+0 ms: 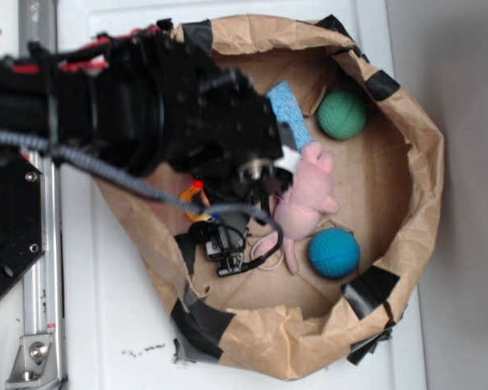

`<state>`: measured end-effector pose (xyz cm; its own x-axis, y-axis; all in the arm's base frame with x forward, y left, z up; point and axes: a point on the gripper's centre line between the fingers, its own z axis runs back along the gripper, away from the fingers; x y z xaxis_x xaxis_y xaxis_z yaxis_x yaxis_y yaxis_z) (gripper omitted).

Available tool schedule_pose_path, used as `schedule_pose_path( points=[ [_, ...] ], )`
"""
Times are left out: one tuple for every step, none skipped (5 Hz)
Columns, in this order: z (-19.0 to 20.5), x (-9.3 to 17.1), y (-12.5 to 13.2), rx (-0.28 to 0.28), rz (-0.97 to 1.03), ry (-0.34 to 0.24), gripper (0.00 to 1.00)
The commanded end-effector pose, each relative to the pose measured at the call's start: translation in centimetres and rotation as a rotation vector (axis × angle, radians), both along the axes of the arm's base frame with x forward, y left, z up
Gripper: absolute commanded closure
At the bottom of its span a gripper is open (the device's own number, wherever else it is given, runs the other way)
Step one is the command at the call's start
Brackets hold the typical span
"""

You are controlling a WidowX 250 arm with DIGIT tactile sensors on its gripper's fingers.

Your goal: Grab the yellow duck.

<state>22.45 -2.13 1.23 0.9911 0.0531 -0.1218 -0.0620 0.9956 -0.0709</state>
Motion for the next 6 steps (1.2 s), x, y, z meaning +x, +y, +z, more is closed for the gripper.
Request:
schedule_pose_path(
  points=[
    [1.1,0.3,0.2,0.021,-0.020,-0.049,1.00],
    [2.7,0.8,0.5,0.022,-0.018,-0.097,1.00],
    [3.6,1.2,0.9,0.027,-0.010,-0.120,1.00],
    [7.1,1.9,1.6,0.036,-0.012,-0.203,1.00],
    [12.2,2.9,2.3,0.001,0.010,-0.293,1.00],
    [15.6,3.1,2.3,0.012,-0.007,-0.286,1.00]
  ],
)
